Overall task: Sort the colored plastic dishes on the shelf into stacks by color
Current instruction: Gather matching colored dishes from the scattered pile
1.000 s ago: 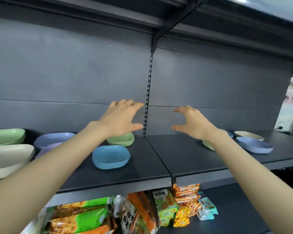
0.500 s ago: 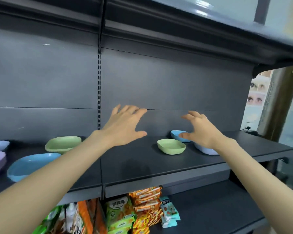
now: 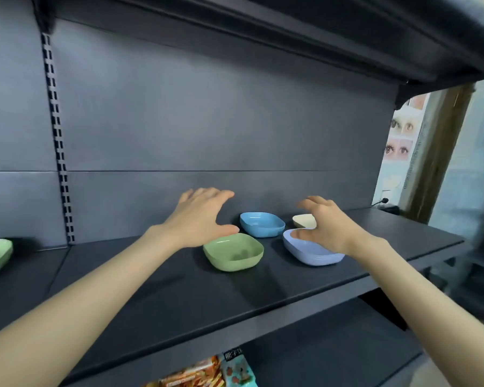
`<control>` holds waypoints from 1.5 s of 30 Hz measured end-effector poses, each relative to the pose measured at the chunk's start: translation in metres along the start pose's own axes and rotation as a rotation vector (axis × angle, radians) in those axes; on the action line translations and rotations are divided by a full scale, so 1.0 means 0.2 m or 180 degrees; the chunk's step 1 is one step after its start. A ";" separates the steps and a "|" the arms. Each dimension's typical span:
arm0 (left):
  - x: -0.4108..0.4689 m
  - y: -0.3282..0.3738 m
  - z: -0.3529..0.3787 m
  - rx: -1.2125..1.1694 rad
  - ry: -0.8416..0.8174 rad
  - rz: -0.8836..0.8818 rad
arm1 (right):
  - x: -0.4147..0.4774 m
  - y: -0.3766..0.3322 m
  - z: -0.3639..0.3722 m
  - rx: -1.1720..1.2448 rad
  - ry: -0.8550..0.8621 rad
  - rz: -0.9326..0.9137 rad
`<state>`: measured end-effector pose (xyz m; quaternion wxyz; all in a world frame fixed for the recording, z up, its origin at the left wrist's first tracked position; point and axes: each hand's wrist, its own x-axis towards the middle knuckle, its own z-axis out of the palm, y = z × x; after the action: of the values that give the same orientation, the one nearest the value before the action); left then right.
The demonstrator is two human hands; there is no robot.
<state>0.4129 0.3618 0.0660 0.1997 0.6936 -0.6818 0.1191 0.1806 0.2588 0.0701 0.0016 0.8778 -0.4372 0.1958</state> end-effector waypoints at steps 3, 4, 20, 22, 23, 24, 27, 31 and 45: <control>0.20 -0.01 0.13 -0.0048 -0.0056 -0.0022 | 0.14 0.17 0.03 0.0113 0.0048 0.0093; 0.26 -0.01 0.17 -0.0083 -0.0087 -0.0044 | 0.18 0.21 0.05 0.0161 0.0038 0.0101; 0.76 -0.11 0.72 -0.0869 -0.0945 -0.1358 | 0.90 0.63 0.44 0.0953 -0.0886 -0.0231; 0.81 -0.10 0.76 -0.1030 -0.1028 -0.1578 | 0.98 0.67 0.48 0.1015 -0.1057 -0.0346; 0.83 -0.10 0.78 -0.1100 -0.1046 -0.1683 | 1.02 0.68 0.51 0.1046 -0.1157 -0.0395; 0.85 -0.09 0.80 -0.1159 -0.1064 -0.1784 | 1.06 0.70 0.53 0.1094 -0.1274 -0.0432; 0.89 -0.08 0.85 -0.1277 -0.1143 -0.1983 | 1.14 0.74 0.59 0.1269 -0.1621 -0.0492; 0.92 -0.06 0.88 -0.1305 -0.1230 -0.2072 | 1.21 0.77 0.66 0.1566 -0.1851 -0.0552; 0.79 -0.01 0.71 -0.2276 -0.0147 -0.2114 | 1.23 0.69 0.59 0.2565 -0.1781 -0.0972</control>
<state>0.4061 0.1572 0.0090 0.4374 0.7640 -0.4262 -0.2081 0.2488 -0.0360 0.0226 -0.4253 0.8814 -0.1775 0.1040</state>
